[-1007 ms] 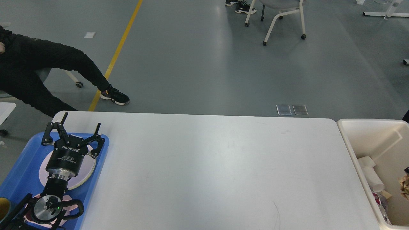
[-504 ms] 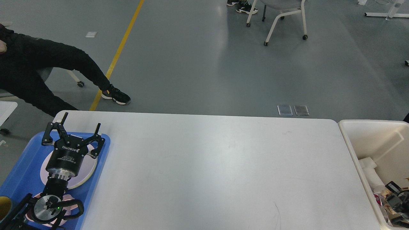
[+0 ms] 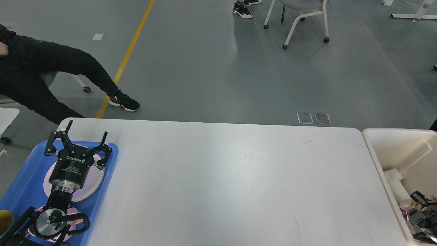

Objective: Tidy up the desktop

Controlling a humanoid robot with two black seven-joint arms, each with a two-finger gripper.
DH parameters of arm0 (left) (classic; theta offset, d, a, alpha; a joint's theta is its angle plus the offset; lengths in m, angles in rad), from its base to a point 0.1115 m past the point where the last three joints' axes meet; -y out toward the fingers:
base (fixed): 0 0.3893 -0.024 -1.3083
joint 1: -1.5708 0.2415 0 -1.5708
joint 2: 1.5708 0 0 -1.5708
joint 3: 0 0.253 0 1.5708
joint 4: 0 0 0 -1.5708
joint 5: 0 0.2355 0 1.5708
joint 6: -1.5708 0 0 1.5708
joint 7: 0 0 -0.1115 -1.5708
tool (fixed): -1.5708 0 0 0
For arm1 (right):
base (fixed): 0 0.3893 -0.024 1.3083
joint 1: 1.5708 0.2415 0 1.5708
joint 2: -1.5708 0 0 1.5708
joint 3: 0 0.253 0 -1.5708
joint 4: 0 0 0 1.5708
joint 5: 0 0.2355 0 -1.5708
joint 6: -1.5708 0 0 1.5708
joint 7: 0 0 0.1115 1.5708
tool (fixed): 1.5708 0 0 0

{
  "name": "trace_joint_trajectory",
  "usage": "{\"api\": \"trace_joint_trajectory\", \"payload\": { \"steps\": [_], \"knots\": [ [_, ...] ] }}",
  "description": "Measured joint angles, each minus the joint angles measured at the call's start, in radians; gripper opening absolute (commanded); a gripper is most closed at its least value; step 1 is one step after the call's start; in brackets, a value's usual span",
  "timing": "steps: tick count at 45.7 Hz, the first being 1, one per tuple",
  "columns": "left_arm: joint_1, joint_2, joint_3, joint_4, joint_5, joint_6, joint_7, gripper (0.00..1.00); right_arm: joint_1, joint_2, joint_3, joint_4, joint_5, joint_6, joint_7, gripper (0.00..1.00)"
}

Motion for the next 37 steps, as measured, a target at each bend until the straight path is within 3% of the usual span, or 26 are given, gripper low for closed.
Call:
{"api": "trace_joint_trajectory", "payload": {
  "steps": [20, 27, 37],
  "knots": [
    [0.000, 0.000, 0.000, 0.000, 0.000, 0.000, 0.000, 0.96, 0.017, -0.012, 0.093, -0.011, 0.006, -0.004, 0.010, 1.00],
    [0.000, 0.000, 0.000, 0.000, 0.000, 0.000, 0.000, 0.96, 0.059, -0.032, 0.360, -0.018, 0.010, -0.001, 0.013, 1.00],
    [0.000, 0.000, -0.001, 0.000, 0.000, 0.000, 0.000, 0.96, 0.193, -0.083, 0.948, 0.002, 0.030, 0.003, 0.013, 1.00]
  ]
}}
